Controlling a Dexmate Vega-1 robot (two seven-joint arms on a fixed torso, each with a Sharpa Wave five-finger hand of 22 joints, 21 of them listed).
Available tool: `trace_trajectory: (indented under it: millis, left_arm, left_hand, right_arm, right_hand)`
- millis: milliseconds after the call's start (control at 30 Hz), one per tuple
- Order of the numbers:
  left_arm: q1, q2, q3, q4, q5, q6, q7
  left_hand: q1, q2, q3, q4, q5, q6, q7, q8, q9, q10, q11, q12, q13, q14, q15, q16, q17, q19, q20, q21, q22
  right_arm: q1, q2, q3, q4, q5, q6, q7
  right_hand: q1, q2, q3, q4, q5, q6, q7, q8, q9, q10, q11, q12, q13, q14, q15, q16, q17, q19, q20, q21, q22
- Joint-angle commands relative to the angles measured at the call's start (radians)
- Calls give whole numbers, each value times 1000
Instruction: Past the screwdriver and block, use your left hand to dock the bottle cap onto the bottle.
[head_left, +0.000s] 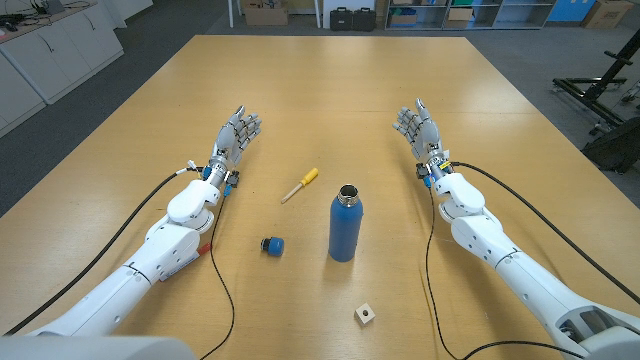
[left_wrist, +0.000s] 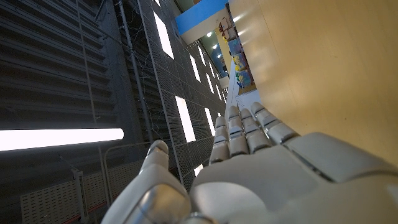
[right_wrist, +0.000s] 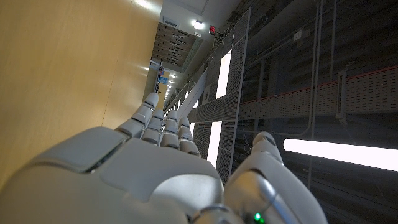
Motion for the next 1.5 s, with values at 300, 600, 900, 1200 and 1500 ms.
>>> trace_trajectory:
  millis: [300,600,900,1200,1500]
  left_arm:
    - [105,53,-47,-150,32,18,58]
    - [155,60,-47,-183,81,-22,62]
    - [227,38,-55,-197,130,-96,89]
    - [312,32,-79,-235,173,-146,116]
    - [397,33,-117,-276,209,-175,135]
  left_hand:
    - [7,11,10,-2,-3,20,1,6,4,15,3,8,0,16,4,2,4,6,3,2,2]
    - [9,16,13,-3,-3,24,0,7,4,17,3,8,0,18,5,2,3,8,5,1,2]
    - [11,21,16,-4,-4,28,-3,7,4,24,4,9,-1,26,3,2,3,10,6,0,2]
    - [14,27,20,-6,-5,39,8,9,4,38,7,12,-1,39,3,3,3,22,9,2,2]
    - [15,30,22,-7,-6,41,9,9,4,40,7,12,-2,40,1,2,3,25,10,2,2]
  right_arm:
    - [-21,-35,26,2,39,13,65]
    - [-24,-26,29,5,38,6,42]
    - [-10,-22,32,27,41,10,49]
    - [-6,-30,31,22,42,-10,49]
    - [-11,-30,30,6,40,-18,36]
  right_hand:
    - [10,10,9,-2,-5,21,9,8,5,31,-9,9,-2,31,-4,14,3,37,4,5,4]
    - [11,12,9,-2,-5,26,8,8,5,38,-2,10,-2,33,-2,14,3,39,7,3,4]
    - [12,13,9,-3,-6,32,8,9,5,42,-5,11,-2,33,-3,13,3,42,5,2,4]
    - [12,15,9,-3,-6,32,6,8,5,43,-5,11,-3,33,-3,13,3,43,5,0,5]
    - [13,16,9,-3,-7,34,6,7,5,44,-2,10,-3,33,-1,13,3,42,6,-2,5]
